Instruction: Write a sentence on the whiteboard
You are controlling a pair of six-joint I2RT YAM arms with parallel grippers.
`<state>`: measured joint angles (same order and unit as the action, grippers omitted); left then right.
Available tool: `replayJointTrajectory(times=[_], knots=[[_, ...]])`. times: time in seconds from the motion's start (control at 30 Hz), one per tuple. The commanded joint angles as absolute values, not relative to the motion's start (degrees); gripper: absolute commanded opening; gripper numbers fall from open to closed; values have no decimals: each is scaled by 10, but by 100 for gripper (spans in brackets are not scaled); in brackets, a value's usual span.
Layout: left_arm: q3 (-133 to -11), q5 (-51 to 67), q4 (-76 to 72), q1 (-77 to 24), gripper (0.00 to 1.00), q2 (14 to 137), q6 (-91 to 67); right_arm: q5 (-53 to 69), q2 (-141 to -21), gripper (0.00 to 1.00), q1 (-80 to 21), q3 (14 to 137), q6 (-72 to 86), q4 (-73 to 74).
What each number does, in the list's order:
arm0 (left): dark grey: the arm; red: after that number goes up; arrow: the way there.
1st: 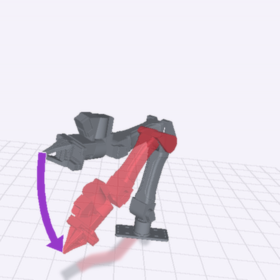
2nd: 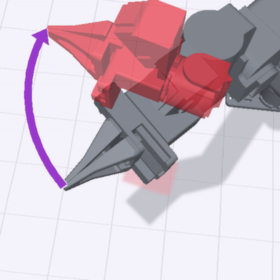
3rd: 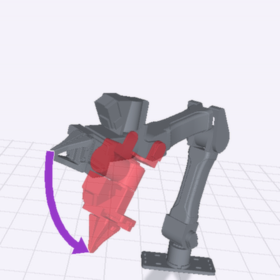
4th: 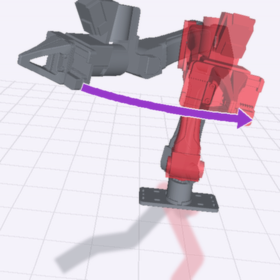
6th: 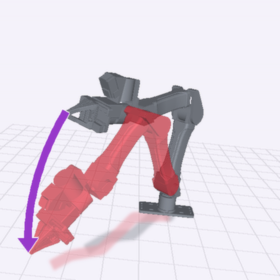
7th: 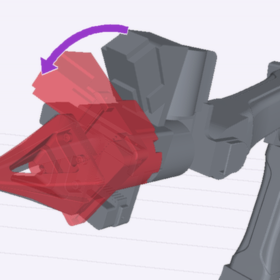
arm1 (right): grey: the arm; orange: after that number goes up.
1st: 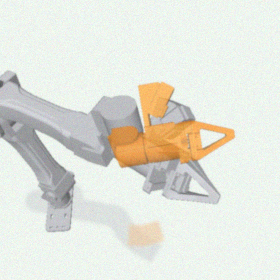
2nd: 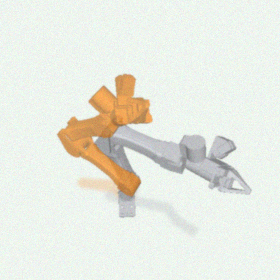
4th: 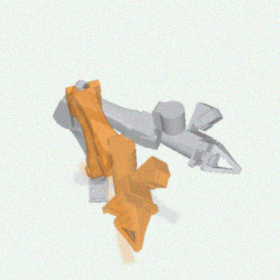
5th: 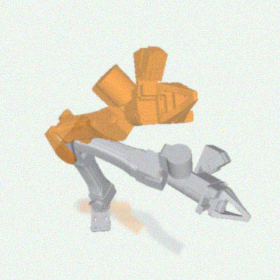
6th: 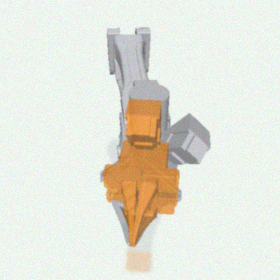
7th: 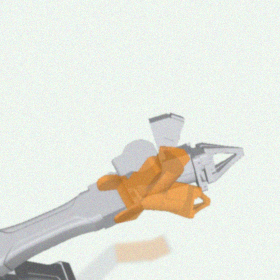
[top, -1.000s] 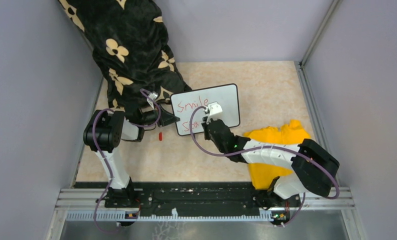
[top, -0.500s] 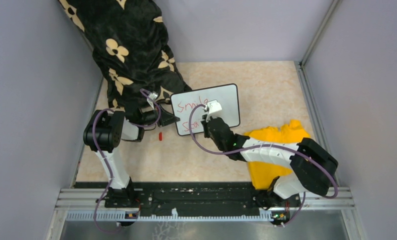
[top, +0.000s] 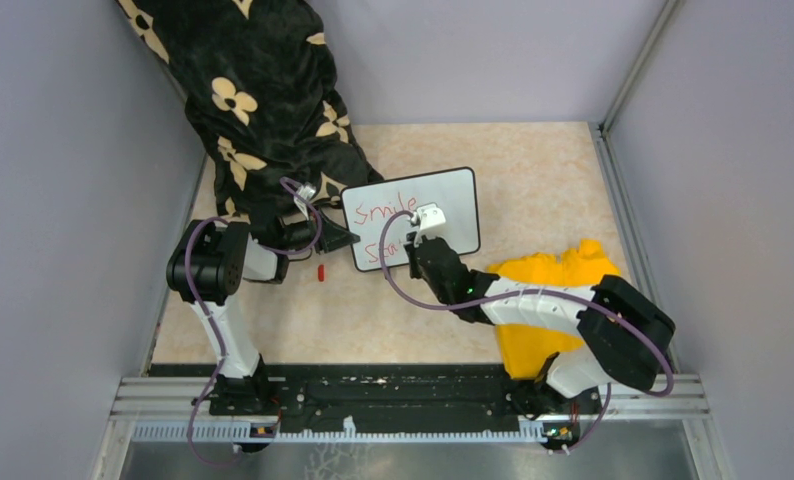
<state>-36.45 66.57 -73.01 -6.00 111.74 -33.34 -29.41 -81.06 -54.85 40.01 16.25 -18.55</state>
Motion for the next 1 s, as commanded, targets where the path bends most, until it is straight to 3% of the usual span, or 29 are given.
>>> replayJointTrajectory(times=[0.0, 0.97], knots=[[-363, 655, -678, -66, 0, 1128, -320, -304, -800, 0, -543, 388, 175, -195], [-364, 656, -673, -67, 0, 1127, -317, -300, -769, 0, -525, 416, 169, -197]])
